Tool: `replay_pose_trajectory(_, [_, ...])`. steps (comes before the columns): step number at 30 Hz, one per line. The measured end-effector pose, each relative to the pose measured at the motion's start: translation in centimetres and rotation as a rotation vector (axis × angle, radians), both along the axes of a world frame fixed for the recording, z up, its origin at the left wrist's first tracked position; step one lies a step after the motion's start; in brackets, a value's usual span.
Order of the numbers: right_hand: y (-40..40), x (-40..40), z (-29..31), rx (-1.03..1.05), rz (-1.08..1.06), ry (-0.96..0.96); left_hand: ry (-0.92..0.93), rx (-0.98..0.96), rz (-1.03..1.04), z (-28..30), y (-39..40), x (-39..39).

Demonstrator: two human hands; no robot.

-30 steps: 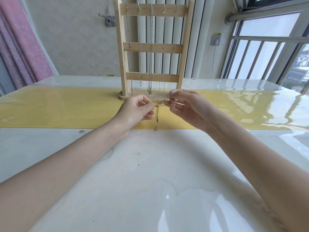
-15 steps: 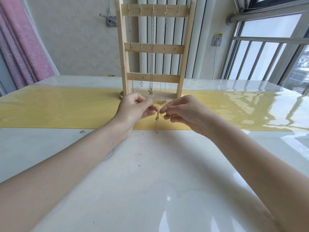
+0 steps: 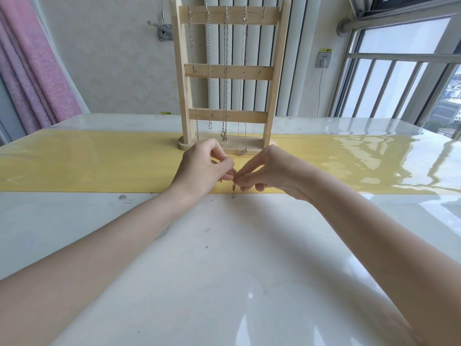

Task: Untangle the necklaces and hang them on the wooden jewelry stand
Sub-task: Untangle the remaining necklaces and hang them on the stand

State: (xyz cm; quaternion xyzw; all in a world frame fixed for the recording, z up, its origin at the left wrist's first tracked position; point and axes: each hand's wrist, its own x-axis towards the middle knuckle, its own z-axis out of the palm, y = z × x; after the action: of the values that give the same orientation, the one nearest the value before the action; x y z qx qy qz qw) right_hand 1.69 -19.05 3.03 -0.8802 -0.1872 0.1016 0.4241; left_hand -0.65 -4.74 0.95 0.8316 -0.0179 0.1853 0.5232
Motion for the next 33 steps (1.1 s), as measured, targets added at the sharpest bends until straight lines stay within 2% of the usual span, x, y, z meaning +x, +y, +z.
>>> replay_pose_trajectory(3, [0.02,0.12,-0.38,0.005,-0.019,-0.005,0.007,0.000,-0.010,-0.11,0.03,0.17])
replay_pose_trajectory(7, [-0.23,0.50,-0.70,0.110,-0.046,0.019,0.121,-0.258,-0.031,-0.04,0.33,0.36])
replay_pose_trajectory(11, [-0.01,0.47,-0.78,0.084,-0.025,-0.038,0.189,-0.438,-0.039,0.08,0.42,0.27])
replay_pose_trajectory(17, [0.41,0.34,-1.07,0.060,0.000,-0.070,0.191,-0.455,-0.034,0.18,0.17,0.28])
replay_pose_trajectory(23, [0.00,0.31,-0.99,0.260,0.018,0.108,0.199,-0.587,-0.134,0.78,0.21,-0.04])
replay_pose_trajectory(33, [-0.49,1.00,-0.93,0.425,-0.053,0.189,0.246,-0.633,-0.146,0.55,0.76,0.10])
